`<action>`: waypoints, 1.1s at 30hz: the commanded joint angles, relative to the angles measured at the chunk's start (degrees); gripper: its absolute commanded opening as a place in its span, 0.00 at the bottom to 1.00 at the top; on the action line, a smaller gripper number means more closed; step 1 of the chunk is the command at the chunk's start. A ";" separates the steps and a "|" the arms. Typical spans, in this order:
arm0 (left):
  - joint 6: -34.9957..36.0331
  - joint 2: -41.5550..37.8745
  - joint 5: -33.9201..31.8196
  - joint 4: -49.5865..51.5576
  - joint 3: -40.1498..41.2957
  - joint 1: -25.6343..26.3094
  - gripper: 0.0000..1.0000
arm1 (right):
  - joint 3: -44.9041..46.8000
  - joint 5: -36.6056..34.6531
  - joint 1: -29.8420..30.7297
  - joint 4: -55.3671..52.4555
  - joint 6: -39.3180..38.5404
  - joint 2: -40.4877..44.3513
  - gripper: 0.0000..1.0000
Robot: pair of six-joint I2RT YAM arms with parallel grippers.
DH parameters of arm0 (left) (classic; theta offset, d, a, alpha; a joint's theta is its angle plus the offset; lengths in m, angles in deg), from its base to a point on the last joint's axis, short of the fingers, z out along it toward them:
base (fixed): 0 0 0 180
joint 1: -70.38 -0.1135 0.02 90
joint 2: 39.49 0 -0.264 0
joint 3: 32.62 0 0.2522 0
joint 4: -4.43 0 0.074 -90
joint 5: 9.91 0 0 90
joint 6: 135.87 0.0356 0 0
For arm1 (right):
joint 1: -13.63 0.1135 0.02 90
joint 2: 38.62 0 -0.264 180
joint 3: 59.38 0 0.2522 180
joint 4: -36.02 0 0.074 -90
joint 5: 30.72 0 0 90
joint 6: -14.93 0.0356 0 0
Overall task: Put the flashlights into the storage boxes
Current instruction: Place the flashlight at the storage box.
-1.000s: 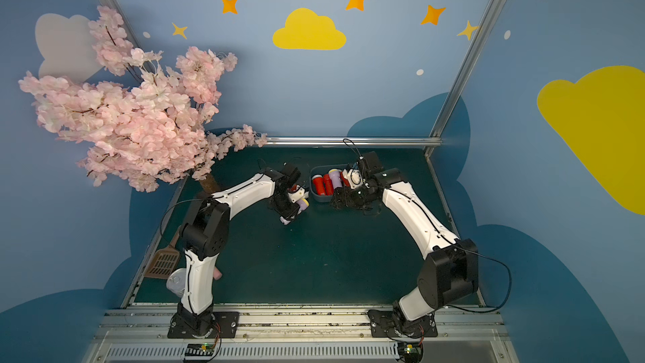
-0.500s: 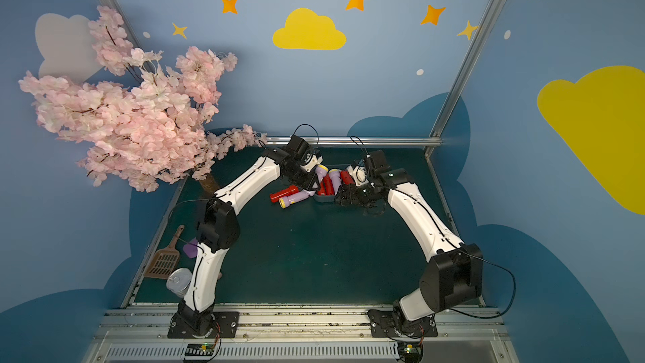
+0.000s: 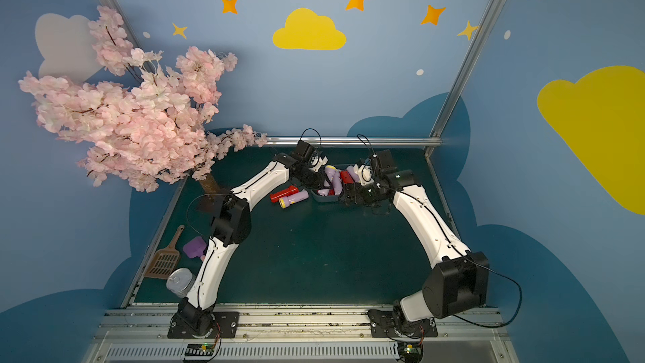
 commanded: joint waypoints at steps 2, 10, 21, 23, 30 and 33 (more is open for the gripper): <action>-5.88 1.66 -0.23 -6.35 0.42 -1.03 0.22 | -0.28 -0.63 -0.66 -3.15 -1.33 1.85 0.90; -12.31 4.65 1.56 -10.24 0.46 -1.57 0.29 | 0.73 -2.01 -1.23 -5.00 -1.55 4.10 0.90; -15.17 6.29 6.48 -12.71 0.45 -0.95 0.48 | 2.54 -2.40 -1.90 -5.44 -1.02 6.06 0.90; -15.28 6.24 7.43 -12.70 0.45 -0.68 0.48 | 2.78 -2.32 -1.93 -5.48 -0.93 6.18 0.90; -13.36 5.02 7.40 -10.68 0.65 -0.11 0.54 | 2.93 -2.32 -2.01 -5.31 -0.76 6.52 0.90; -11.75 4.17 7.05 -8.88 0.71 -0.18 0.54 | 3.01 -2.32 -2.00 -5.14 -0.68 6.70 0.90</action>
